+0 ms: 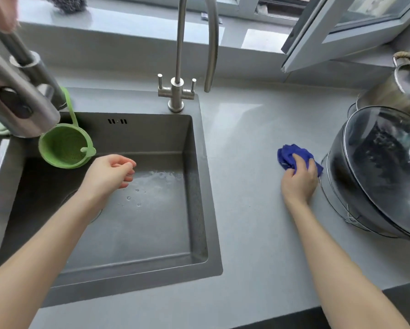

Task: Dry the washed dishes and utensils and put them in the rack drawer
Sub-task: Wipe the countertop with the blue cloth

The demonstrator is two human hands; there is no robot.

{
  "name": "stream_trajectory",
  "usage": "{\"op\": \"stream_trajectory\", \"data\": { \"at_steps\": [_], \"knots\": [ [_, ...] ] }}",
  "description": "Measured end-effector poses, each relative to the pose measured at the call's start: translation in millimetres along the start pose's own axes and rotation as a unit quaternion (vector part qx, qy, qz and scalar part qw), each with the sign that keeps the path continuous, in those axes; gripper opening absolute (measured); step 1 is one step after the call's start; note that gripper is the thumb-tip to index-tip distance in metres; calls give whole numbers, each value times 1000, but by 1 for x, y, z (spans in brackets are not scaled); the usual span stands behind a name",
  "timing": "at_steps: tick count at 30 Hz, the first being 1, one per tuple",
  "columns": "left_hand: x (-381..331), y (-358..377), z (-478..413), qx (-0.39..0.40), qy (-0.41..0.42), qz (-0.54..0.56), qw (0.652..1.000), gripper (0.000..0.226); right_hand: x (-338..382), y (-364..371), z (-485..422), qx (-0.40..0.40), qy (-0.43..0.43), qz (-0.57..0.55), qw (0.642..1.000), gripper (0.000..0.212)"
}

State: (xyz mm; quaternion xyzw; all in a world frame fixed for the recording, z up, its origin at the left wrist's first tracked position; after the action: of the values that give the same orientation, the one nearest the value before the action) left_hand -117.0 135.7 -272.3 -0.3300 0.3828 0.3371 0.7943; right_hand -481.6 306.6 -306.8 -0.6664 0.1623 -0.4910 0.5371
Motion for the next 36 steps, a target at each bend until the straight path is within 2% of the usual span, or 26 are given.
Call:
{"op": "stream_trajectory", "data": {
  "at_steps": [4,7,10,13,15,16,19,21,23,26,28,30,33,35,36],
  "knots": [
    [2,-5,-6,-26,-18,3,1000,18,61,25,-45,49,-56,20,997,46],
    [2,-9,-5,-33,-31,1,999,19,116,60,-16,113,-185,31,976,47],
    [4,-12,3,-29,-39,5,999,19,144,85,57,152,-359,34,920,38],
    [10,-11,18,-36,-43,8,998,19,144,82,112,210,-459,25,863,36],
    [16,-8,29,-33,-48,11,998,19,132,63,133,246,-453,-23,857,37],
    [19,-6,34,-27,-50,11,998,18,123,51,139,242,-420,-69,872,36],
    [30,-3,49,-4,-52,7,999,18,74,1,143,130,-257,-178,941,38],
    [35,-4,58,10,-48,-2,999,18,23,-33,135,64,-152,-156,974,42],
    [40,-8,67,20,-40,-17,999,17,-24,-51,129,45,-52,-82,994,51],
    [43,-15,79,24,-30,-41,998,16,-46,-36,130,47,12,-12,999,56],
    [41,-19,86,25,-19,-49,998,16,-20,-8,149,53,-10,-1,999,51],
    [38,-24,93,26,-3,-48,999,16,21,24,184,79,-104,-13,991,44],
    [33,-29,105,34,18,-54,998,16,73,46,237,157,-238,-62,956,37],
    [31,-34,112,39,27,-59,997,17,82,29,247,198,-247,-137,939,39],
    [31,-38,114,40,30,-62,997,17,76,16,247,177,-234,-171,941,40]
  ]
}}
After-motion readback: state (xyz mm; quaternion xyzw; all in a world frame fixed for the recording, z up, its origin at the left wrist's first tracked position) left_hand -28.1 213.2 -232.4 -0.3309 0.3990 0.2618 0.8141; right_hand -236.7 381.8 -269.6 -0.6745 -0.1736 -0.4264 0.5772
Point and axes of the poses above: each hand's wrist, its own z-axis away from the middle knuckle, its own y-axis out of the palm, x = y × z, the point moved 1 cm from there along -z, towards the middle knuckle, and after that the axes turned 14 degrees about x, right-handed, at the moved point
